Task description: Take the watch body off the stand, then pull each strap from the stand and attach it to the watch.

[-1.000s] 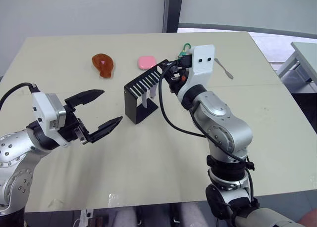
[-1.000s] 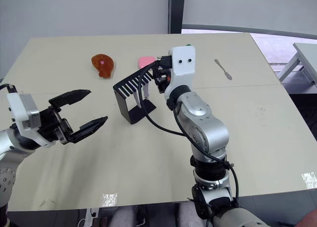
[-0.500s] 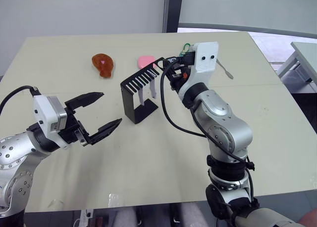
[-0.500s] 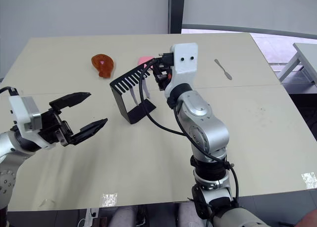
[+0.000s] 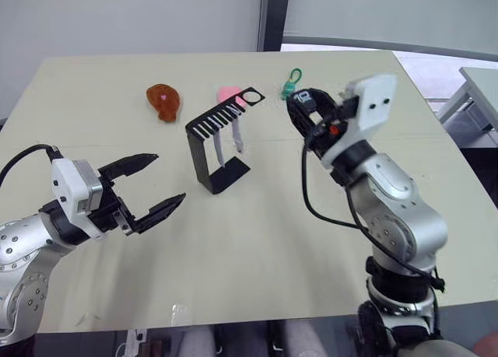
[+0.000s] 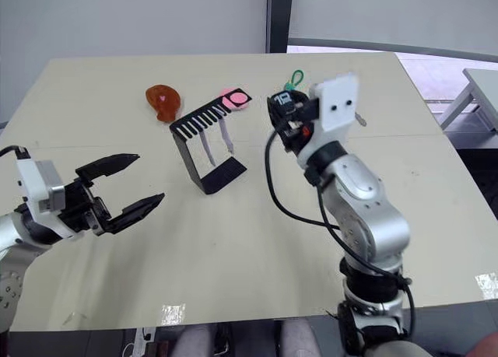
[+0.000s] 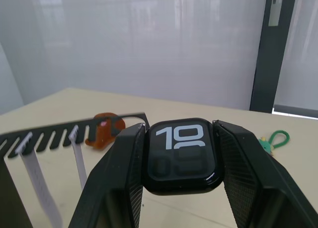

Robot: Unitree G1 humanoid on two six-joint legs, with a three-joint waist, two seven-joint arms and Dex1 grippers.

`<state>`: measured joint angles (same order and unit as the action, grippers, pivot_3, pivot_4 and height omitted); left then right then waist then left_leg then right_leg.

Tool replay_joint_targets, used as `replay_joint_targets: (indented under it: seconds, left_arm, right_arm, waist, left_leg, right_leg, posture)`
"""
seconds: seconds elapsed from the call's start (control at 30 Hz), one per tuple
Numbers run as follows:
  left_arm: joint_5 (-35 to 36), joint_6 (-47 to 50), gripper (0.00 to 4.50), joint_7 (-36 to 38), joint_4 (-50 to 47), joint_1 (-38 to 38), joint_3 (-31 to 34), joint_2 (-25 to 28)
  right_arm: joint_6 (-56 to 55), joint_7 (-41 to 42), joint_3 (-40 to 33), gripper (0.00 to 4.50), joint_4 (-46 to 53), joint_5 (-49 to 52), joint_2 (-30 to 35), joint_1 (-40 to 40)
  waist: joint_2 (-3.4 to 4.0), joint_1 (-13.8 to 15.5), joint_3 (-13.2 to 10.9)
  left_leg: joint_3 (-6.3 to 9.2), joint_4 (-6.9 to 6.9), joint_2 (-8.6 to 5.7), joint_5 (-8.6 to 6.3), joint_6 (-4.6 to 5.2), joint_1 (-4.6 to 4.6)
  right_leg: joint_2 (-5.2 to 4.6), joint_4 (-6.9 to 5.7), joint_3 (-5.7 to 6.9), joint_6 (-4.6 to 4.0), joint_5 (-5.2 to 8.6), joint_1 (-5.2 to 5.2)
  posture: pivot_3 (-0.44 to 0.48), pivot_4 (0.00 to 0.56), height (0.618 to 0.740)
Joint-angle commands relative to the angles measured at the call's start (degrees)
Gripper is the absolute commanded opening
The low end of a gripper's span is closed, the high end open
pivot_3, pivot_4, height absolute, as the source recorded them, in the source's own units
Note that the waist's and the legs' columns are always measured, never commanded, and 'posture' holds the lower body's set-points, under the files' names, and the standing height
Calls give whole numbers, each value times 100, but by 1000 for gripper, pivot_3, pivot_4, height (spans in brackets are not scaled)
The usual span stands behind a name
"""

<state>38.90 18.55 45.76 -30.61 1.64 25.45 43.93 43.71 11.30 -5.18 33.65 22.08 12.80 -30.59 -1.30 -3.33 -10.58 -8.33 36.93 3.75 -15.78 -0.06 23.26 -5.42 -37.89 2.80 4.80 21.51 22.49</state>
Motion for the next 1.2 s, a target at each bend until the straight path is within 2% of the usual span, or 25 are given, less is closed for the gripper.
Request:
replay_joint_targets:
  seconds: [0.03, 0.17, 0.27, 0.43, 0.6, 1.2]
  left_arm:
    - [-5, -198, 4500, 555, -3, 210, 72, 192]
    - [-69, -351, 4500, 986, 114, 140, -178, 279]
    - [-290, -549, 4500, 1145, 230, 46, -413, 268]
    - [-616, -758, 4500, 1245, 410, -102, -720, 261]
    - [-529, -731, 4500, 1273, 401, -105, -713, 228]
    - [-371, -587, 4500, 1515, 719, -582, -778, 311]
  right_arm:
    - [-197, 377, -369, 1690, 579, 208, 423, 638]
    - [-386, 523, -711, 1690, 684, 294, 618, 1810]
    - [-722, 642, -661, 1690, 494, 103, 704, 2508]
    - [-695, 363, -527, 1690, 115, -193, 628, 3153]
    - [-1077, 379, -352, 1690, -288, -392, 462, 3376]
    - [-1794, 462, -70, 1690, -1494, -548, 137, 2957]
  waist:
    - [0, 5, 0]
    - [0, 20, 0]
    - [-1, 22, 1]
    - [-2, 15, 1]
    - [-2, 21, 1]
    - [-7, 24, 5]
  left_leg:
    - [0, -2, 0, 0, 0, -2]
    - [1, 0, 0, 1, 0, -3]
    - [3, 1, -2, 1, 2, -9]
    - [0, -1, -2, 2, 1, -11]
    - [0, -1, -1, 2, 1, -10]
    - [-1, 10, -1, 3, 0, -12]
  right_leg:
    - [0, 0, 0, 0, 0, -1]
    - [1, 0, 1, 0, 0, -3]
    - [1, -2, 1, 1, -1, -10]
    - [4, -2, -2, 3, -2, -7]
    - [4, -3, -4, 3, -2, -6]
    - [4, -9, -4, 4, -2, -10]
  posture:
    - [0, 150, 740]
    - [0, 150, 740]
    - [0, 150, 740]
    - [0, 150, 740]
    - [0, 150, 740]
    - [0, 150, 740]
